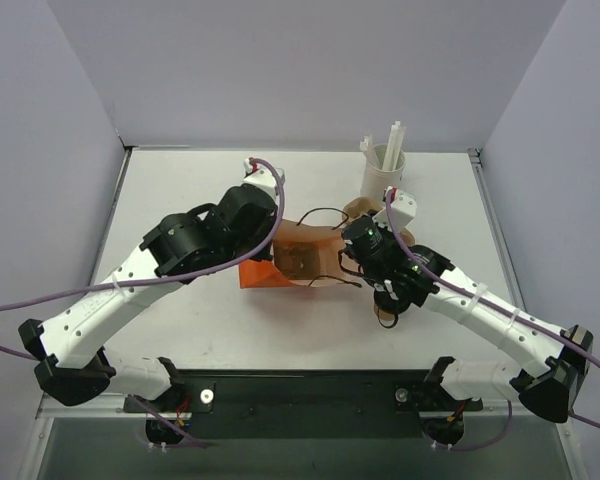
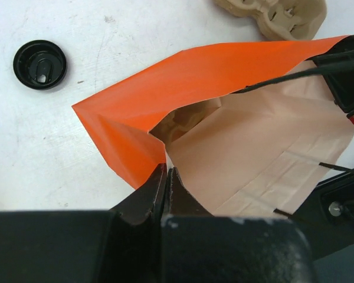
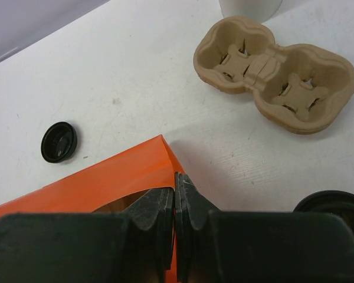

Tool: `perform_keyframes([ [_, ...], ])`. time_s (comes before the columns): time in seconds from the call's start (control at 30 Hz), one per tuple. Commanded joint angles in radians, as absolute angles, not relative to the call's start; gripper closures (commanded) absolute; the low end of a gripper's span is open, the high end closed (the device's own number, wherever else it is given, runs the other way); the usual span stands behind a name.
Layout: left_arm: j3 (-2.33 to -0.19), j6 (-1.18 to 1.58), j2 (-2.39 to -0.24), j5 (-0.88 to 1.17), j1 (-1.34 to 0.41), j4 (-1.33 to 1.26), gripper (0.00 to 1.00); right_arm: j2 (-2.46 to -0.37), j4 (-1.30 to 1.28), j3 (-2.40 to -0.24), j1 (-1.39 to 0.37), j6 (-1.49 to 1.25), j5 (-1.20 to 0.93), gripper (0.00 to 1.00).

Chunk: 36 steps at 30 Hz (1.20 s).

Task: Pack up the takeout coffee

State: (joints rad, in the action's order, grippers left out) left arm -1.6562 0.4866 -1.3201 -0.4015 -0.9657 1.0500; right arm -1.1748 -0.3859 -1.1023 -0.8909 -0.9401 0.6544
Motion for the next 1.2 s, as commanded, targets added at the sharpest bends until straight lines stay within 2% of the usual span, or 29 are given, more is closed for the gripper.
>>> perform_keyframes([
  [0.0, -1.659, 0.451, -1.304, -0.399, -0.948, 1.066, 1.00, -1.193, -0.387, -1.104, -0.903, -0.962, 0.664, 1.00],
  [0.2, -1.625, 0.456, -1.246, -0.377, -0.916, 1.003, 1.00, -1.146, -0.283, -1.112, -0.891, -0.862, 0.632, 1.00],
  [0.27, -1.557, 0.417, -1.217, -0.429, -0.914, 0.932, 1.00, -1.128, -0.250, -1.088, -0.890, -0.842, 0.630, 1.00],
  [0.3, -1.458, 0.405, -1.189, -0.434, -0.908, 0.910, 1.00, -1.126, -0.239, -1.075, -0.888, -0.842, 0.629, 1.00],
  [0.43, -1.349, 0.350, -1.115, -0.370, -0.900, 0.806, 1.00, -1.121, -0.128, -1.032, -0.888, -0.711, 0.536, 1.00],
  [0.6, -1.433, 0.305, -1.135, -0.402, -0.885, 0.775, 1.00, -1.117, -0.074, -1.085, -0.888, -0.572, 0.531, 1.00],
  [0.83, -1.151, 0.377, -0.985, -0.319, -0.894, 0.670, 1.00, -1.051, -0.049, -0.933, -0.908, -0.594, 0.506, 1.00],
  [0.93, -1.169, 0.347, -0.977, -0.334, -0.896, 0.698, 1.00, -1.031, -0.061, -0.931, -0.919, -0.598, 0.502, 1.00],
  [1.17, -1.403, 0.252, -1.072, -0.370, -0.896, 0.741, 1.00, -1.039, -0.029, -0.979, -0.919, -0.585, 0.518, 1.00],
])
